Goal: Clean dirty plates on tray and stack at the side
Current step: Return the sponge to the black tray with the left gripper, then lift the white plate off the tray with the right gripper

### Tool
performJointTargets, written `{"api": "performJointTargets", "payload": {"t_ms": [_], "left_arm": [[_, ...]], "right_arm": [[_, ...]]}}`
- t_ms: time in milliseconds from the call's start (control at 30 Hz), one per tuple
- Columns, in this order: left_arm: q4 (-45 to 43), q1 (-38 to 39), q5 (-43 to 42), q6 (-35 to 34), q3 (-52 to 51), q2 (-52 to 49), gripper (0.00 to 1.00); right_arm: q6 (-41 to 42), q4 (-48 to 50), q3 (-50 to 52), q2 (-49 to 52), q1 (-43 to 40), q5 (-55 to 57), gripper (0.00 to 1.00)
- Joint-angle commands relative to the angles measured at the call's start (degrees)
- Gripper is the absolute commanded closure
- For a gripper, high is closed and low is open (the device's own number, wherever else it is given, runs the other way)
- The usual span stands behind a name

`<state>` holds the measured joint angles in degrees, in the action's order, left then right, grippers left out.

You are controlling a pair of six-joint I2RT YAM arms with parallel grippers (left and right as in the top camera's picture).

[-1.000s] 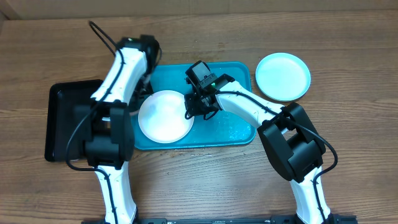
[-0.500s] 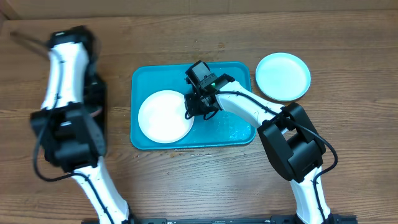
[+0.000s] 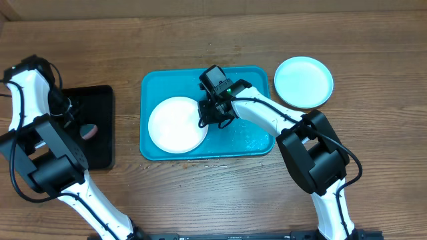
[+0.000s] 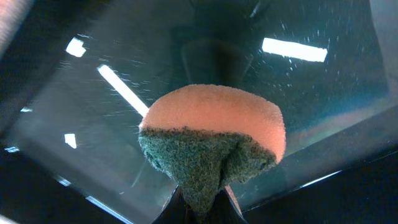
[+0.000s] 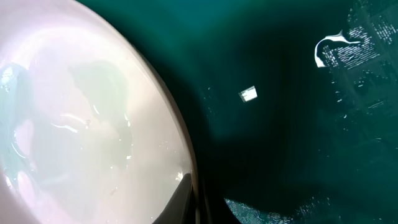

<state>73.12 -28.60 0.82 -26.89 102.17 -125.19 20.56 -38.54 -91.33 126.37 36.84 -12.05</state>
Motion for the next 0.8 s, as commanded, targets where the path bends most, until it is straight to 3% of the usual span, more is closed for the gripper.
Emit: {"api": "performJointTargets", "payload": {"t_ms": [0, 233, 433, 567, 767], "left_arm": [[-1.77, 0.02, -3.41, 2.99, -2.03, -0.72, 0.91], [-2.1, -0.13, -3.43, 3.1, -2.21, -0.7, 0.82], [1.95, -1.01, -3.5, 3.13, 0.92, -0.7, 0.89], [8.2, -2.21, -5.16, 3.13, 9.07, -0.66, 0.96], [15.28, -2.89, -9.53, 3.1, 21.88, -0.59, 0.96]], "right_arm": [[-0.83, -1.18, 1.29, 1.7, -0.26, 3.04, 0.96], [-0.83, -1.36, 1.29, 1.7, -0.26, 3.06, 0.96], [-0.83, -0.85, 1.27, 1.7, -0.26, 3.04, 0.96], [-0.79, -0.74, 0.13, 1.57, -0.26, 3.02, 0.96], [-0.98, -1.75, -3.02, -0.26, 0.5, 3.08, 0.96]]}}
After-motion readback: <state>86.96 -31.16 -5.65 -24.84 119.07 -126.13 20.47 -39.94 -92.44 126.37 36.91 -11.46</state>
